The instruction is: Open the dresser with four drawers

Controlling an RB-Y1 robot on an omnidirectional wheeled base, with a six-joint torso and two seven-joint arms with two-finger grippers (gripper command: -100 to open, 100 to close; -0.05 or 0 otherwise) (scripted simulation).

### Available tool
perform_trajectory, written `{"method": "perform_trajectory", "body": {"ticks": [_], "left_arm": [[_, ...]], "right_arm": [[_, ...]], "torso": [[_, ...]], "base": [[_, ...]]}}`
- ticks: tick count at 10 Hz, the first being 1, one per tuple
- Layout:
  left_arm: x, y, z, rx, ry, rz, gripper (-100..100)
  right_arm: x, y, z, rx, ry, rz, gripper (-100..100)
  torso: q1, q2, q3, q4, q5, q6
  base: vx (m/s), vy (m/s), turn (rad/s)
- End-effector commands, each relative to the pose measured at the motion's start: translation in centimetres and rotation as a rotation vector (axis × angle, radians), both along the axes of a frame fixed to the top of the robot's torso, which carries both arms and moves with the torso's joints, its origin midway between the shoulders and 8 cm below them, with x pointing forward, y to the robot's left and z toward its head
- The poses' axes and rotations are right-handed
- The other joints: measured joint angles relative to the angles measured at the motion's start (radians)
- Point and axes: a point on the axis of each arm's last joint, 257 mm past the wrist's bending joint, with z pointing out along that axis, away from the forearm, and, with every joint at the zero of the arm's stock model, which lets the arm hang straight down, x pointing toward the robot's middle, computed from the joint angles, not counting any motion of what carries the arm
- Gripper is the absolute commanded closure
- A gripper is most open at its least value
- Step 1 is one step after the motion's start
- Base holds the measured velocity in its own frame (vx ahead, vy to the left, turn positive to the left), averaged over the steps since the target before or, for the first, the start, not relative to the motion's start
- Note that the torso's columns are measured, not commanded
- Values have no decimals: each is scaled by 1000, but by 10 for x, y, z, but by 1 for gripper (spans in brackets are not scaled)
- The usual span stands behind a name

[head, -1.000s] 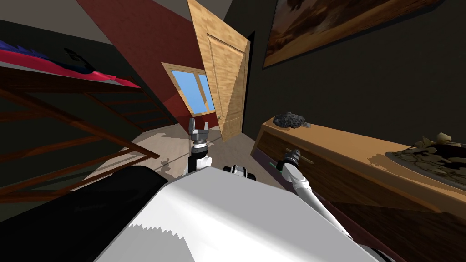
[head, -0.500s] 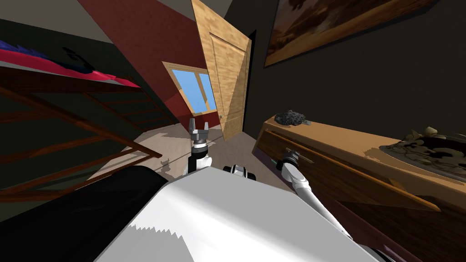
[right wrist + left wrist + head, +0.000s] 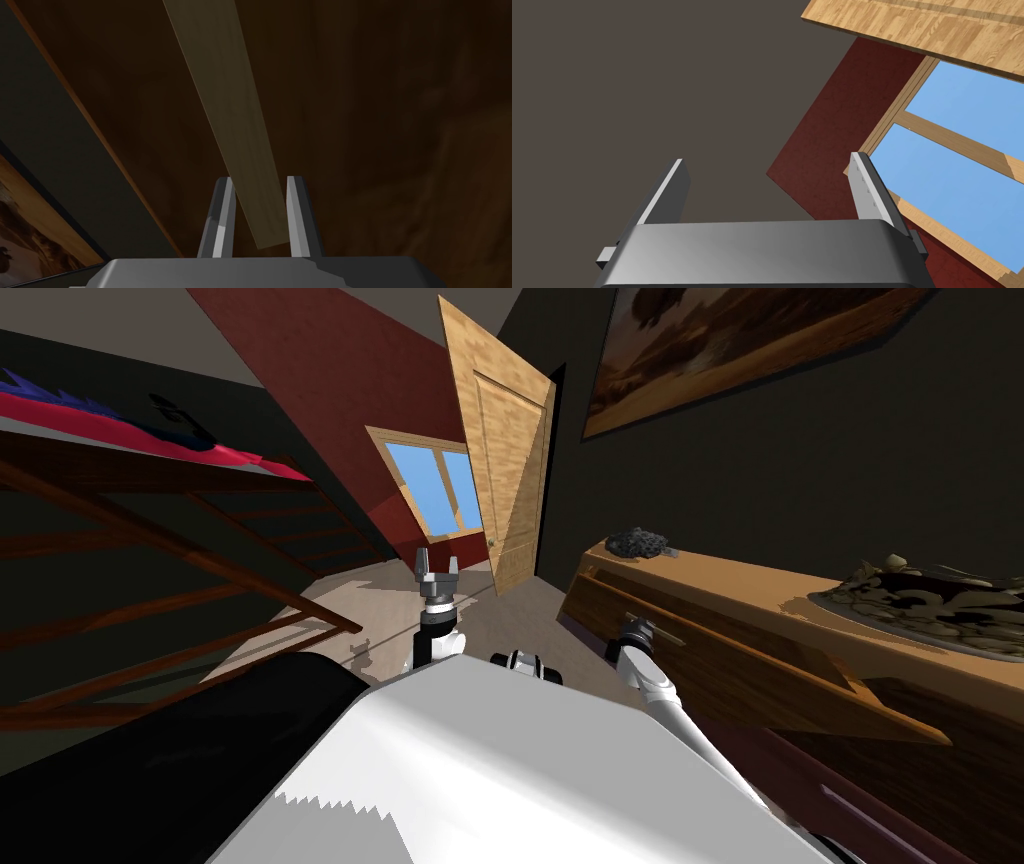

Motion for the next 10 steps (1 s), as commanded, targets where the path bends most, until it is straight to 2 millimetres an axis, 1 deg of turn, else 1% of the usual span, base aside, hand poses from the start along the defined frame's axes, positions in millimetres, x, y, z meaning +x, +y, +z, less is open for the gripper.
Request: {"method": "perform_trajectory", "body": {"ticks": [1, 2, 4, 8, 9, 10], "left_arm": [[0, 0, 0, 0, 0, 0, 0], [0, 0, 0, 0, 0, 0, 0], [0, 0, 0, 0, 0, 0, 0], [0, 0, 0, 0, 0, 0, 0], [0, 0, 0, 0, 0, 0, 0], [0, 0, 0, 0, 0, 0, 0]], "right_arm": [[0, 2, 0, 1, 0, 2, 100], [6, -8, 5, 4, 12, 9, -100], [14, -20, 14, 4, 15, 15, -100], [29, -42, 37, 6, 12, 30, -100], [33, -47, 43, 6, 10, 34, -100], [27, -42, 35, 13, 18, 33, -100]], "torso": [[-1, 0, 0, 1, 1, -1], [-4, -4, -2, 1, 1, -1], [-3, -6, -4, -3, -2, -2], [-5, -4, -3, -3, -3, -2], [-4, -2, -2, -1, -1, -1], [-2, 0, 0, 2, 1, 0]], "base": [[-69, 63, -9], [-25, 55, -47], [-25, 86, -43], [-18, 84, -34], [-20, 62, -30], [-3, 22, -9]]}}
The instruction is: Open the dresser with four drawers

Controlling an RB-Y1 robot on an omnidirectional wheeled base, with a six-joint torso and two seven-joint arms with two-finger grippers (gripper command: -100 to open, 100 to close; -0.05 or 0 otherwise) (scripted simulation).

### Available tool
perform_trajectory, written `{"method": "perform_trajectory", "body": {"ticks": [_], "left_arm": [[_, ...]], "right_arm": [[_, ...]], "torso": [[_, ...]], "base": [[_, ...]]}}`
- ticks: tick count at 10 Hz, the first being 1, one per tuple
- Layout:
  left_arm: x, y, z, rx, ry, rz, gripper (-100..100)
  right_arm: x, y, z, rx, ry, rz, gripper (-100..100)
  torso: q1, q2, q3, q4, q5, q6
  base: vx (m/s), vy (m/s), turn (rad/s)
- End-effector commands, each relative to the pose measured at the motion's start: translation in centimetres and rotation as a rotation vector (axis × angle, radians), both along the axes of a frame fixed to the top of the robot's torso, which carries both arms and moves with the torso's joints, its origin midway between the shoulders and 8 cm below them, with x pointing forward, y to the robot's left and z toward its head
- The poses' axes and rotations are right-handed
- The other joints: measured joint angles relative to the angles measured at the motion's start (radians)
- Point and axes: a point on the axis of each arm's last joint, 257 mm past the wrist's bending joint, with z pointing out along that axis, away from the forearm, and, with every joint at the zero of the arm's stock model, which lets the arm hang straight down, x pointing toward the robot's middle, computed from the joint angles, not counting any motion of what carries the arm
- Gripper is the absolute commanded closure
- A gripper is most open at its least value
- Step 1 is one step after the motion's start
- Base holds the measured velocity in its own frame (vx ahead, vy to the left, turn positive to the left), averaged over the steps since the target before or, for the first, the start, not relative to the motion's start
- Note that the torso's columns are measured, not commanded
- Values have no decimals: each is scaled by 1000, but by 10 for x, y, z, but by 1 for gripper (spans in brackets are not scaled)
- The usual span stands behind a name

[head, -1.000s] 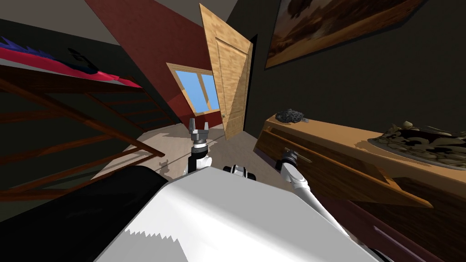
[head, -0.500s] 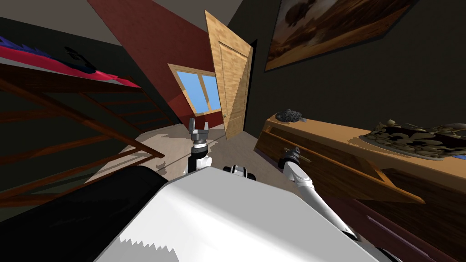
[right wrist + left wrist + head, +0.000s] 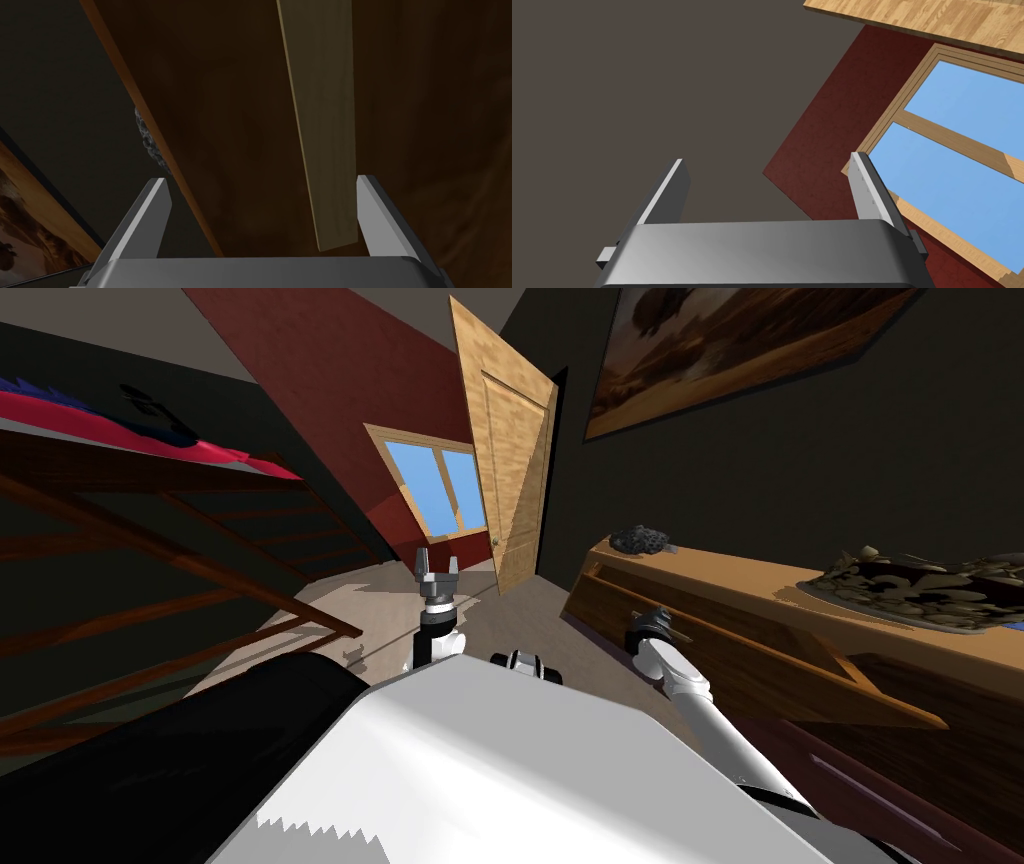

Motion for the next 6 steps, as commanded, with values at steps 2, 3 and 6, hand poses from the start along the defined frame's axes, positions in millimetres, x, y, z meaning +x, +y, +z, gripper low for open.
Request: {"method": "perform_trajectory", "body": {"ticks": [2, 3, 6], "left_arm": [[0, 0, 0, 0, 0, 0, 0], [0, 0, 0, 0, 0, 0, 0], [0, 0, 0, 0, 0, 0, 0]], "right_arm": [[-1, 0, -3, 0, 7, 2, 0], [-1, 0, -4, 1, 9, 2, 0], [-2, 1, -6, 3, 13, 2, 0]], "torso": [[0, -1, 0, -1, -2, -1], [0, -2, -1, -2, -2, -1], [-1, -3, -2, -3, -3, -2]], "base": [[0, 0, 0], [0, 0, 0], [0, 0, 0]]}}
